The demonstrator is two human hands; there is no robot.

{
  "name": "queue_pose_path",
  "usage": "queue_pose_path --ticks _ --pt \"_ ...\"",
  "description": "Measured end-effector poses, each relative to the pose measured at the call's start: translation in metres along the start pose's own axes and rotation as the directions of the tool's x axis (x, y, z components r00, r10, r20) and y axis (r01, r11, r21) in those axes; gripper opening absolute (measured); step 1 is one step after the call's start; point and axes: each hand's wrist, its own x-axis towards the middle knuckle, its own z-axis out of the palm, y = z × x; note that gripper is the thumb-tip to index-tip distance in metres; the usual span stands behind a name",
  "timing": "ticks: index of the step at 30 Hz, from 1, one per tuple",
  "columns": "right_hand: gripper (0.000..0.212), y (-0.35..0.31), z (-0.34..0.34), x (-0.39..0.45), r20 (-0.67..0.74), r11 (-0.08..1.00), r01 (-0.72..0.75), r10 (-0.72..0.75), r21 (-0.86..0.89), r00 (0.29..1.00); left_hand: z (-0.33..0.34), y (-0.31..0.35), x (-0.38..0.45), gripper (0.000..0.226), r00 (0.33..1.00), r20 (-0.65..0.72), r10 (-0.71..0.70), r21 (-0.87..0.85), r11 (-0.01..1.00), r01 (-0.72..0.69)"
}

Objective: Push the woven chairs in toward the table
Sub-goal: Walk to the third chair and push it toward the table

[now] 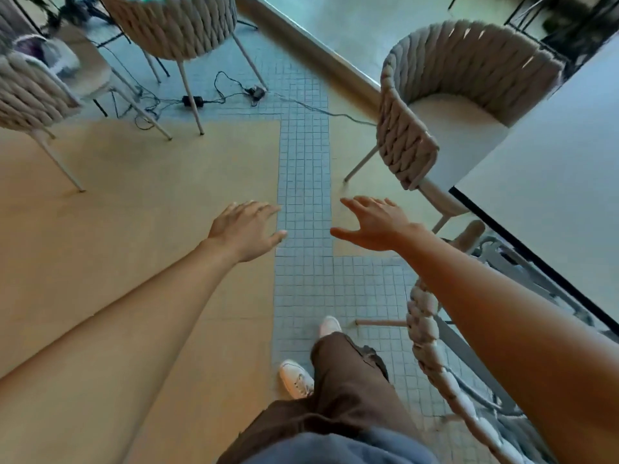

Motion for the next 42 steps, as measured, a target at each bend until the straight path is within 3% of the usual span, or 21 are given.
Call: queue_pose_path --ticks 5,27,35,42 --pt "0.092 0.026 -0.021 0.044 -0.074 0.998 -0.060 0.061 0.021 0.995 -0.022 -0.006 0.073 0.068 0.995 -0.029 0.090 0.023 0.996 -0.090" --pt "0.091 0.145 -0.128 0.241 -0.033 0.961 -0.258 0.263 0.102 0.964 -0.135 -0.013 0.370 0.069 0.959 -0.008 0.282 0.061 0.958 -0.281" --pt "0.087 0.153 -0.152 0.308 -0.026 0.882 -0.443 0.452 0.158 0.891 -0.171 -0.046 0.494 0.069 0.891 0.043 0.452 0.126 0.882 -0.454" --pt "0.085 0.143 -0.180 0.358 -0.051 0.764 -0.591 0.622 0.261 0.782 -0.219 -0.062 0.597 0.070 0.754 0.096 0.650 0.222 0.724 -0.653"
